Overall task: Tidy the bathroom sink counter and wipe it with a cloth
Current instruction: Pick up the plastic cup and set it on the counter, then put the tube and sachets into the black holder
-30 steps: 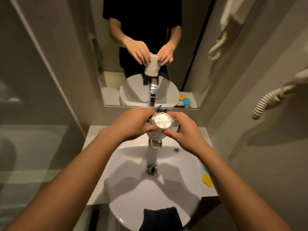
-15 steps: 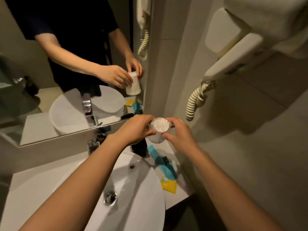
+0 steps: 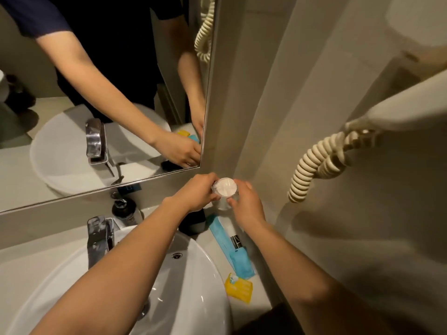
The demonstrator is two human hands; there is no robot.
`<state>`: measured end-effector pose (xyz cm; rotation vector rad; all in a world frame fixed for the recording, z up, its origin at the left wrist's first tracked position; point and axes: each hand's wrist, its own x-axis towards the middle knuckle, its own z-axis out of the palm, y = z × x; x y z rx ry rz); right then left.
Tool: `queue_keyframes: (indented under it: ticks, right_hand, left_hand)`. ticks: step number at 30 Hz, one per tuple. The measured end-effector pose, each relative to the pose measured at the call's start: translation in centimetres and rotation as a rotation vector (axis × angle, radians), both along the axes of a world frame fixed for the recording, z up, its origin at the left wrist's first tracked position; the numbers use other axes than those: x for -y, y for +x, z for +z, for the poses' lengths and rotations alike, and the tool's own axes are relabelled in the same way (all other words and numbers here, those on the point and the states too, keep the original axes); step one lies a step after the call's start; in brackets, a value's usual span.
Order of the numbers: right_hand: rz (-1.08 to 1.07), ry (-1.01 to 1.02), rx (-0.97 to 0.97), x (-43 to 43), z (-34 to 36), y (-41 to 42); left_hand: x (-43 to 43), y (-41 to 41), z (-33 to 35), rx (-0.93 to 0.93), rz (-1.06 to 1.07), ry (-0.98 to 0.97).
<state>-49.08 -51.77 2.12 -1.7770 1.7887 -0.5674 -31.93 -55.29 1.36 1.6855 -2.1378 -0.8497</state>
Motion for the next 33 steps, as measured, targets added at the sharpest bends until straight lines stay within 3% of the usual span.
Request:
queue_keyframes:
  ticks: [14, 24, 28, 30, 33]
  right_hand:
    - [0.027, 0.107, -0.088, 3.8, -7.6, -0.4]
    - [-0.005, 0.057, -0.087, 3.0, -6.9, -0.8]
    - [-0.062, -0.033, -0.069, -0.6, -6.2, -1.6]
    - [-0.039, 0.032, -0.109, -2.6, -6.6, -2.0]
    - [0.025, 0.183, -0.171, -4.1, -7.7, -2.0]
  left_hand:
    - [3.1, -2.4, -5.6, 0.218, 0.038, 0.083]
    - [2.0, -2.0, -4.8, 0.23, 0.076, 0.089]
    - [-2.0, -0.5, -3.1, 0.032, 0.292, -0.056]
    - [-5.5, 0.1, -2.8, -0.036, 0.469, -0.171]
    - [-10.4, 1.0, -3.4, 0.032, 0.69, -0.204]
